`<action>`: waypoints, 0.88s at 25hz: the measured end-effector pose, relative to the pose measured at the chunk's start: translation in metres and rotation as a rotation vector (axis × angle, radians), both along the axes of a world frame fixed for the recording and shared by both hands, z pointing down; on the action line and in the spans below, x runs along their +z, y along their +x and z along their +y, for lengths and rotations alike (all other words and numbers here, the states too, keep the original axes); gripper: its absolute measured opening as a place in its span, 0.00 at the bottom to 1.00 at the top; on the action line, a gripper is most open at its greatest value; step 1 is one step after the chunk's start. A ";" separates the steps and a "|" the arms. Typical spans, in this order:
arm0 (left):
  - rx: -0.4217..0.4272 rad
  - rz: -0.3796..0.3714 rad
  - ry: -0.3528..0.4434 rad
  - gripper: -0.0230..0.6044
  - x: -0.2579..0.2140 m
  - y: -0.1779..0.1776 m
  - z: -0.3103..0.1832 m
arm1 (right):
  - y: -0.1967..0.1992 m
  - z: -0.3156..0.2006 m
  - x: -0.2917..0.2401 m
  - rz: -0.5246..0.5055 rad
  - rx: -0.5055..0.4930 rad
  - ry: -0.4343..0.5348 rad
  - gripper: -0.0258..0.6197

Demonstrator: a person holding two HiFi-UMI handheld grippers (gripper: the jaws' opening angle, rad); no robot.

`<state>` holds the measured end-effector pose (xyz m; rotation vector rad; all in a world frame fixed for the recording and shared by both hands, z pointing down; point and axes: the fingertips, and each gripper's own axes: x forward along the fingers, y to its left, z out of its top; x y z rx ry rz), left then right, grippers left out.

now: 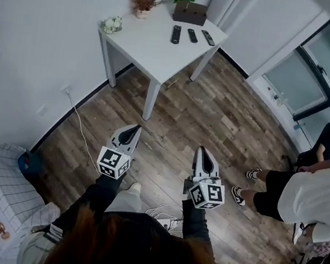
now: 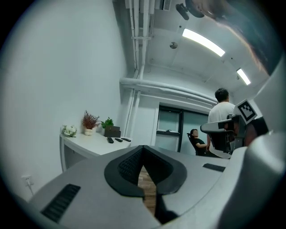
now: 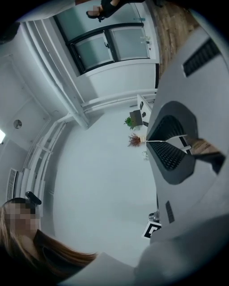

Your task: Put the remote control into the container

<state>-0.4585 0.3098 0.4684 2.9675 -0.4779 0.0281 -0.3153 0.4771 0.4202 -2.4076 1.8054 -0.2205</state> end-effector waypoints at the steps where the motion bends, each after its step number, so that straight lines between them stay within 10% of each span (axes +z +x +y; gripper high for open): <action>1: -0.003 -0.004 0.003 0.05 0.001 0.006 -0.007 | 0.006 -0.006 0.004 -0.017 -0.004 0.001 0.07; 13: -0.018 0.048 -0.006 0.05 -0.027 0.052 -0.075 | 0.069 -0.051 -0.002 0.031 0.020 -0.042 0.07; 22: -0.063 0.108 0.019 0.05 -0.056 0.018 -0.088 | 0.046 -0.055 -0.020 0.099 -0.048 -0.103 0.07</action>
